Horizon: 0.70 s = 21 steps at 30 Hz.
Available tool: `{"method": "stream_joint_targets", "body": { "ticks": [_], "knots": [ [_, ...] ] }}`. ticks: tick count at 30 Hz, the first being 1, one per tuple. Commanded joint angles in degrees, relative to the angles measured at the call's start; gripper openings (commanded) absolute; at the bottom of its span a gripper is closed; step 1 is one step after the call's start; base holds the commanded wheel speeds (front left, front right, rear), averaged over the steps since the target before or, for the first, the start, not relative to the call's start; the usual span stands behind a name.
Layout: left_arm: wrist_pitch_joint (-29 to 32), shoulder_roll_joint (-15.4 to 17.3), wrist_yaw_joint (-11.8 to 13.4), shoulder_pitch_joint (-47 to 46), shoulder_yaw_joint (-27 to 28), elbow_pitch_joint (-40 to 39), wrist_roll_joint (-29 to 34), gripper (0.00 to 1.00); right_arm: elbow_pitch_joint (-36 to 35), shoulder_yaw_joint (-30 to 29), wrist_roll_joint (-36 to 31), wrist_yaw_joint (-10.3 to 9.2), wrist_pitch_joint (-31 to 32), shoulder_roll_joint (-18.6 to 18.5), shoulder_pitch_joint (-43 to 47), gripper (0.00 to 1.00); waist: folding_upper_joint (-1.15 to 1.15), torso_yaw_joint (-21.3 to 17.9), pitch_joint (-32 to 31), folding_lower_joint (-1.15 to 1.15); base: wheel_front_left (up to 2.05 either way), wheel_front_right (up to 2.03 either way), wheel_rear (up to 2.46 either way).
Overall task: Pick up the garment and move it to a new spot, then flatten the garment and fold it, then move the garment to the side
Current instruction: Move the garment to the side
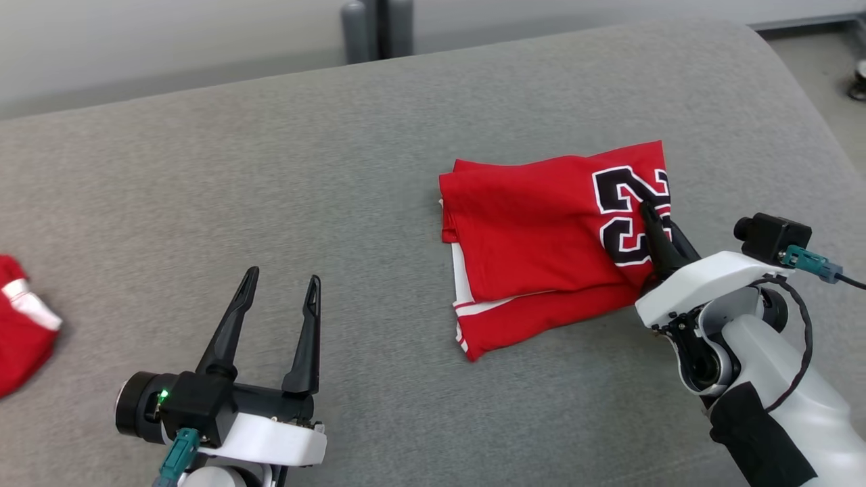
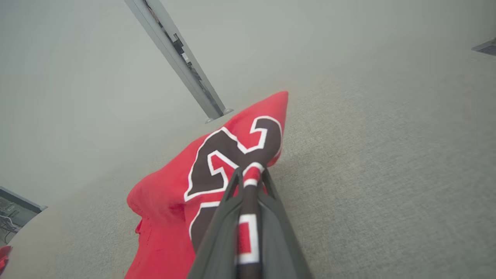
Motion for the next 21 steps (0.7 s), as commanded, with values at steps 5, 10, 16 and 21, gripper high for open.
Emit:
{"method": "stream_joint_targets", "body": {
  "ticks": [5,10,16,21],
  "knots": [
    [-0.2,0.2,-1.2,-1.7,0.7,0.0,1.3,1.0,-0.6,-2.3,-2.1,0.04,-0.3,1.0,0.5,0.0,0.0,-5.3,2.0,0.0,0.0,0.0,0.0],
    [-0.2,0.2,-1.8,-2.4,1.0,0.0,2.1,1.0,-0.6,-4.1,-3.5,0.04,-0.3,1.8,0.4,0.0,0.0,-7.2,2.9,0.0,0.0,0.0,0.0],
    [-0.2,0.3,-2.4,-3.9,0.5,-0.8,3.1,1.0,-0.1,-5.5,-10.0,0.04,-0.3,0.3,-2.2,0.0,0.0,-7.2,5.2,0.0,0.0,0.0,0.0],
    [-0.2,0.8,-3.2,-5.8,-0.8,-1.8,4.2,1.0,1.0,-8.6,-18.6,0.03,-0.3,-2.7,-6.4,0.0,0.0,-5.5,8.4,0.0,0.0,0.0,0.0]
  ]
}}
